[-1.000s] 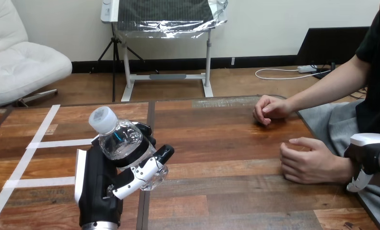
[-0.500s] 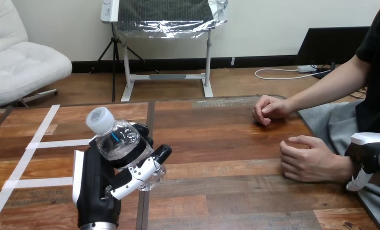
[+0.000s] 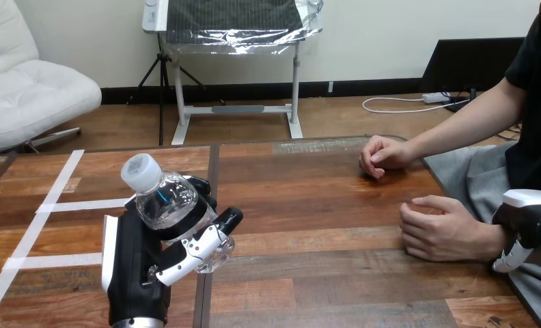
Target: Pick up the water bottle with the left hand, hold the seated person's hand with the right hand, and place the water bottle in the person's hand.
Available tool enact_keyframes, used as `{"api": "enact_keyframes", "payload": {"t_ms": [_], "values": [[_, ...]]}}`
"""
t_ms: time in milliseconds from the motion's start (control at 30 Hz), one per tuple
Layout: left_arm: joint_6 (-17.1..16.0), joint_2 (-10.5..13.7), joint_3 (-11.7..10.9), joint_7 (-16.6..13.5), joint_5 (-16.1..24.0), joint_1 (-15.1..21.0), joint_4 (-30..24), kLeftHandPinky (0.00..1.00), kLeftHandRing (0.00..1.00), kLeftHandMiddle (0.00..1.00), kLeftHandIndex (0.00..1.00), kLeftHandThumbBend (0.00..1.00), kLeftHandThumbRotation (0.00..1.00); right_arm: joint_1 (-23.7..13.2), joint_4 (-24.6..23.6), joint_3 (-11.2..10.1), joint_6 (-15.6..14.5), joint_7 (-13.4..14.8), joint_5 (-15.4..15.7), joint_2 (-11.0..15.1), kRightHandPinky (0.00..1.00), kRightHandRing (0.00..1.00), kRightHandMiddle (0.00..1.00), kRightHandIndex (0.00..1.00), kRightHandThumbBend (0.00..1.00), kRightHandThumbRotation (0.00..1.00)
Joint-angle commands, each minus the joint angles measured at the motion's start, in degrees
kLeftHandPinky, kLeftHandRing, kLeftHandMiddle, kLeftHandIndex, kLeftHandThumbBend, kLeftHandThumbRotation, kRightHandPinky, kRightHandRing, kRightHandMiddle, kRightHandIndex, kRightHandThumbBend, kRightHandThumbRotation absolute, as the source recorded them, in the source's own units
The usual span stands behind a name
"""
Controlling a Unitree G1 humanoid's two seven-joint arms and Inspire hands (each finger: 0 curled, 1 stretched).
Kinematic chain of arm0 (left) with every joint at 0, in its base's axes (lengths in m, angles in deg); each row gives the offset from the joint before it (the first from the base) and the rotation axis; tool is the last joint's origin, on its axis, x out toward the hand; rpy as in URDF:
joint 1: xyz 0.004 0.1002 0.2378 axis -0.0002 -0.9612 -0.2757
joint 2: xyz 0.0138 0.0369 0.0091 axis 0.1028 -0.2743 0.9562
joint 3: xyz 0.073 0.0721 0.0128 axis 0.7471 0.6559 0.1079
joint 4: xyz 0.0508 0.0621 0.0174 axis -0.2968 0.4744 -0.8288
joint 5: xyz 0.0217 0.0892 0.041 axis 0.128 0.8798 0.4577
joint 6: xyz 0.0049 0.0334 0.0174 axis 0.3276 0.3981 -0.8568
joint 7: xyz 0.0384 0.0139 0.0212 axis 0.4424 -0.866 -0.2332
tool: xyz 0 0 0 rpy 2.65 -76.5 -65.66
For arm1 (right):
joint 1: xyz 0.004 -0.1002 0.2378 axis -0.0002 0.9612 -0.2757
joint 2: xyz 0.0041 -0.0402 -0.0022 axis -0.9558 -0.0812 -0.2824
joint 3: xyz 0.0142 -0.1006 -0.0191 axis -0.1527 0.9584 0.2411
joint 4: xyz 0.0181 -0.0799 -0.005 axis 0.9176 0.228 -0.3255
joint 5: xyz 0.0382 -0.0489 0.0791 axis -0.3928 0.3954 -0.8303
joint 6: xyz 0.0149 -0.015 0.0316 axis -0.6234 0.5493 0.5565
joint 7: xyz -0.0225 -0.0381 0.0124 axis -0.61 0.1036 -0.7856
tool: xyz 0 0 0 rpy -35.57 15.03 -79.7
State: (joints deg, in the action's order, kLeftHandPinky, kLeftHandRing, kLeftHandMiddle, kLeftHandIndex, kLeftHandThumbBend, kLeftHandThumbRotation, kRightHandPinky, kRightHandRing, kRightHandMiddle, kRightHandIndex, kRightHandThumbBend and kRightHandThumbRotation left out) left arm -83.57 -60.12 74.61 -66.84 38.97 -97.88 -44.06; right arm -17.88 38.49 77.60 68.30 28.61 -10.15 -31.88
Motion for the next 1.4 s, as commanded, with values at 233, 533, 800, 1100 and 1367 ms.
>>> {"api": "enact_keyframes", "payload": {"t_ms": [233, 533, 800, 1100, 1367], "values": [[-1.0, -0.73, -0.06, -0.36, 0.31, 2.28, -2.88, 0.42, 0.42, 0.45, 0.49, 0.65, 0.0, 1.89, -0.26, 0.6, 2.9, 0.36, -2.68, -4.46, 0.37, 0.47, 0.61, 0.84, 0.62, 0.0], [-1.12, -0.77, -0.02, -0.96, 1.37, 2.42, -2.58, 0.44, 0.43, 0.45, 0.49, 0.64, 0.0, 2.16, -0.46, 0.33, 3.98, 2.45, -2.66, -4.12, 0.39, 0.51, 0.63, 0.72, 0.61, 0.0], [-1.55, -0.7, 0.17, -0.56, 0.6, 2.69, -1.97, 0.45, 0.44, 0.45, 0.49, 0.64, 0.0, 3.23, -1.86, -0.92, 4.3, 5.57, -3.66, -3.66, 0.36, 0.49, 0.6, 0.58, 0.63, 0.0], [-1.63, -0.58, 0.39, -0.44, 0.99, 2.81, -1.79, 0.46, 0.44, 0.46, 0.49, 0.64, 0.0, 4.35, -4.21, -2.2, 4.97, 6.47, -5.34, -2.59, 0.28, 0.41, 0.52, 0.47, 0.62, 0.0], [-1.61, -0.46, 0.62, 0.38, 0.54, 3.54, -1.14, 0.46, 0.45, 0.46, 0.5, 0.63, 0.0, 5.25, -6.71, -3.2, 5.01, 6.66, -6.38, -1.94, 0.25, 0.37, 0.49, 0.48, 0.61, 0.0]]}}
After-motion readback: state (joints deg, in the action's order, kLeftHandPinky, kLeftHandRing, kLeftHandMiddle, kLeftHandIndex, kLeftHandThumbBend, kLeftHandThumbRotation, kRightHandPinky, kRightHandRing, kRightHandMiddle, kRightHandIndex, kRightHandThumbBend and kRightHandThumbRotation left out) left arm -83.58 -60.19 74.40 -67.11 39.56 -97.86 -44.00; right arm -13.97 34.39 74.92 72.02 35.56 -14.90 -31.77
